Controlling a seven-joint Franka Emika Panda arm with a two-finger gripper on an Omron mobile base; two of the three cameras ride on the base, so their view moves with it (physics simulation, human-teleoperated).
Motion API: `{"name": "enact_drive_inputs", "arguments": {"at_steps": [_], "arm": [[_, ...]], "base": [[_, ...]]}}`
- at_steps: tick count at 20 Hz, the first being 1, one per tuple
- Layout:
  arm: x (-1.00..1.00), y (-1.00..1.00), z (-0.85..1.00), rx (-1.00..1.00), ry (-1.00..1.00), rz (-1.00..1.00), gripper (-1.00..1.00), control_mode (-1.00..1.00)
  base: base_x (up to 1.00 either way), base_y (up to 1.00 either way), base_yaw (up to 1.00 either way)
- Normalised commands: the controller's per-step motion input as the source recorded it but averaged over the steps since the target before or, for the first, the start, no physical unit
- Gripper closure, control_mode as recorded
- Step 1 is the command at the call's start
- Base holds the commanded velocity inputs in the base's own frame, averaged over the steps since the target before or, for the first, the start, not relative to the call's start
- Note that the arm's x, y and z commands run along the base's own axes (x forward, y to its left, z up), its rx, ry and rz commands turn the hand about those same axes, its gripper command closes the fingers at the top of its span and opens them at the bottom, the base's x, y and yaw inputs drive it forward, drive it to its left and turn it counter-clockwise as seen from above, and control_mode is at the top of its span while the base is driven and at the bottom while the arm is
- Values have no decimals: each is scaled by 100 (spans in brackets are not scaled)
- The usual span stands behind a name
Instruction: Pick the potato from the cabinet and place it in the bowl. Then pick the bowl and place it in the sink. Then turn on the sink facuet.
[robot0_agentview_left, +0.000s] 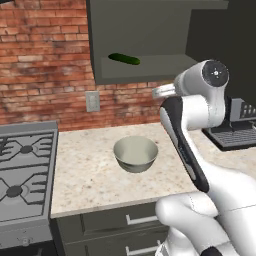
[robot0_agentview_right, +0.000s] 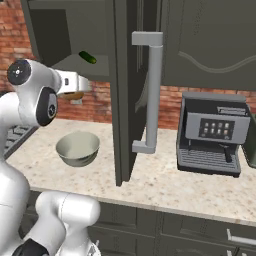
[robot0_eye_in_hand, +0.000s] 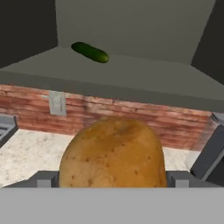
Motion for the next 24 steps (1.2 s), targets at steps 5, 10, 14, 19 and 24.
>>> {"name": "enact_drive_inputs", "arguments": {"at_steps": [5, 10, 14, 19, 24], "arm": [[-57, 60, -87, -13, 0, 13, 100, -100], [-7, 40, -100, -10, 5, 12, 100, -100], [51, 13, -70, -2, 15, 1, 100, -100], [33, 3, -41, 0, 19, 0, 100, -100], [7, 14, -27, 0, 20, 0, 100, -100]], "base": [[0, 0, 0], [0, 0, 0], [0, 0, 0], [0, 0, 0], [0, 0, 0]]}}
